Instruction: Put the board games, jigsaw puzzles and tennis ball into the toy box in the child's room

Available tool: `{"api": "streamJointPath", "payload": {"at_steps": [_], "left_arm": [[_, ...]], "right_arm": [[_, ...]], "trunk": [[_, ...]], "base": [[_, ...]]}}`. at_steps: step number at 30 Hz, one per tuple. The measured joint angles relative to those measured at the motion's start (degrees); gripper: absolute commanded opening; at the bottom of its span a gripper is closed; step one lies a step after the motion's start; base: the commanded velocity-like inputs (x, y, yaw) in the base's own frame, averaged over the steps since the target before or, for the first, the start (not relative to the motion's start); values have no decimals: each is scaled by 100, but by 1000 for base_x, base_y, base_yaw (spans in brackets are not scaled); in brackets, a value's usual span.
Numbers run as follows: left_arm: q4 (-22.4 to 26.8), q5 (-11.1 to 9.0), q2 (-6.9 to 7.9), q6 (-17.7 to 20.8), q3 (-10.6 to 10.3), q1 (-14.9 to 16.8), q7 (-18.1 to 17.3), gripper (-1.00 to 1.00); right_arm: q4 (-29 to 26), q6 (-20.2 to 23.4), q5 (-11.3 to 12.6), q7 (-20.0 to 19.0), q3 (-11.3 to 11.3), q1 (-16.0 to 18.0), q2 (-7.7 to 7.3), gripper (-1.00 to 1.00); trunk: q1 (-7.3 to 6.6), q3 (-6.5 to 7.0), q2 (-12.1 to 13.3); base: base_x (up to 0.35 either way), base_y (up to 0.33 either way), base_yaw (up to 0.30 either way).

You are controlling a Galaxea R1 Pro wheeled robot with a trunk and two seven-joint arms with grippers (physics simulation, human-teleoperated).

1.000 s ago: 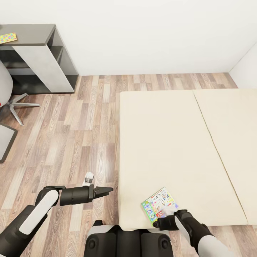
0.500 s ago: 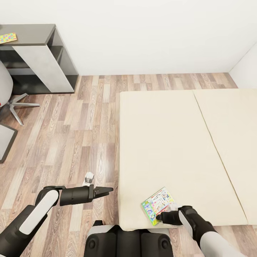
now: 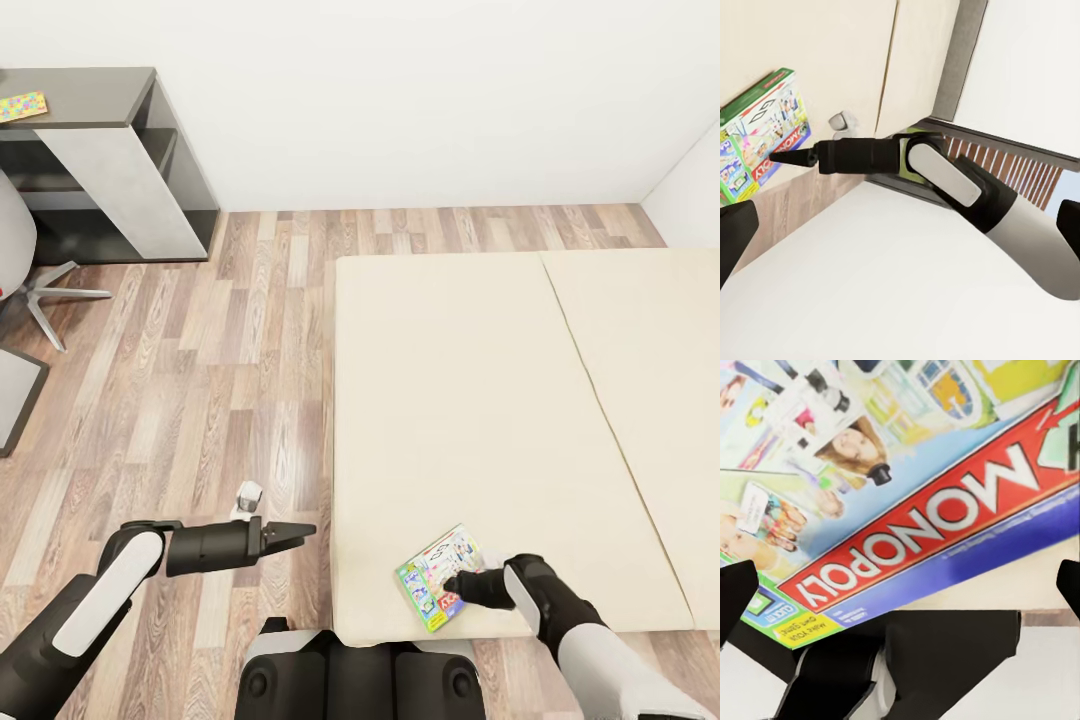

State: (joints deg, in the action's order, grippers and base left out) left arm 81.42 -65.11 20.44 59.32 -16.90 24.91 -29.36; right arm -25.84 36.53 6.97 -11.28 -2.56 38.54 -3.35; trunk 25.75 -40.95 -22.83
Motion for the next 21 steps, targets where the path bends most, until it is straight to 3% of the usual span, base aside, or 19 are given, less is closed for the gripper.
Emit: {"api": "streamJointPath", "payload": {"at_steps": [9, 21], "left_arm": [[-1, 0, 0, 2, 105, -7, -3, 100], [-2, 1, 0, 2, 113, -8, 0, 100]], "right_arm": [[6, 16, 7, 346, -297, 75, -9, 100], [1, -18, 12, 510, -746, 158, -15, 100]], "trunk": [[0, 0, 0], [0, 0, 0]], "base": [[0, 0, 0], [0, 0, 0]]}}
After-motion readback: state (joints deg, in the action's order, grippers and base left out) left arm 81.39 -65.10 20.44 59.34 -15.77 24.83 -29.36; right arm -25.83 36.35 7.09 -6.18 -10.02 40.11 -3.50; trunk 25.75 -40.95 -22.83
